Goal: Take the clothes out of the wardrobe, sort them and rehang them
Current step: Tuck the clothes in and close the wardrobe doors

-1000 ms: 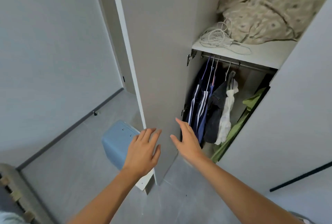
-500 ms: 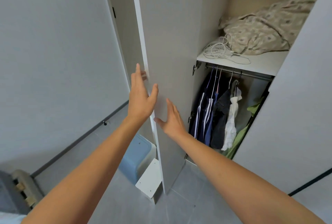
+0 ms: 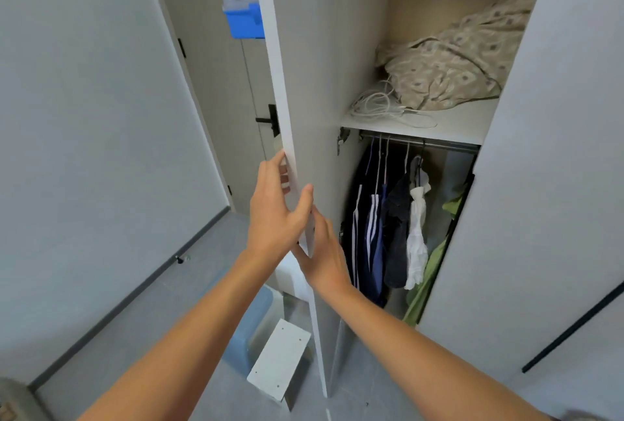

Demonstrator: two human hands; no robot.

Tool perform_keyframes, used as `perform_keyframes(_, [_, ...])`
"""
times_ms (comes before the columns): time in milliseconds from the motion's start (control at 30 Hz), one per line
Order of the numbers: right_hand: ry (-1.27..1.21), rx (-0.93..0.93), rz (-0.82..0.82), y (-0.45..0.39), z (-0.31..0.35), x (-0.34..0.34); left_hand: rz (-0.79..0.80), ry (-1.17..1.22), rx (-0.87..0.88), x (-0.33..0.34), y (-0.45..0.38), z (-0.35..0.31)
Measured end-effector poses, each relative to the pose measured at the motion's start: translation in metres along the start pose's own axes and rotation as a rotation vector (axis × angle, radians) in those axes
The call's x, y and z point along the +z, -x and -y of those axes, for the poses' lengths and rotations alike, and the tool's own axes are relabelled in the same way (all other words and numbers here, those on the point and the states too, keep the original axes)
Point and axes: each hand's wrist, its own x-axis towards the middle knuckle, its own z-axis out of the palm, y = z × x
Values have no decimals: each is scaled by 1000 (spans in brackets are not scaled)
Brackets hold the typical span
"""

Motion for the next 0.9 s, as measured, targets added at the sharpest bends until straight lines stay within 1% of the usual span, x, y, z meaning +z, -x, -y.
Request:
perform_keyframes(100, [-50, 26, -93, 15, -20, -31, 73, 27, 83, 28, 7, -19])
perform_keyframes(167, [-58, 36, -125, 21, -32, -59, 127, 8, 138, 46, -1, -34])
perform_keyframes(300, [-11, 45, -232, 25, -64, -111, 142, -77, 323, 87, -48, -70])
perform_keyframes(400, [24, 75, -314, 18, -90, -146, 162, -109, 475, 131, -78, -98])
perform_keyframes(433, [70, 78, -344, 14, -98, -159, 185, -120, 495, 147, -83, -103])
perform_keyframes(500, [239, 52, -409, 4, -111, -188, 228, -175, 514, 179, -91, -110])
perform_keyframes(567, [385, -15, -406, -5, -119, -214, 240, -243, 529, 210, -99, -113])
perform_keyframes(667, [557, -83, -311, -18, -133, -241, 205, -320, 534, 248, -115, -118])
perform_keyframes(733, [612, -74, -275, -27, -145, -252, 176, -363, 554, 267, -126, -116])
perform_keyframes(800, [664, -60, -274, -38, -153, -261, 163, -400, 588, 280, -137, -113])
perform_keyframes(900, [720, -20, -279, -52, -157, -272, 181, -477, 604, 294, -153, -112])
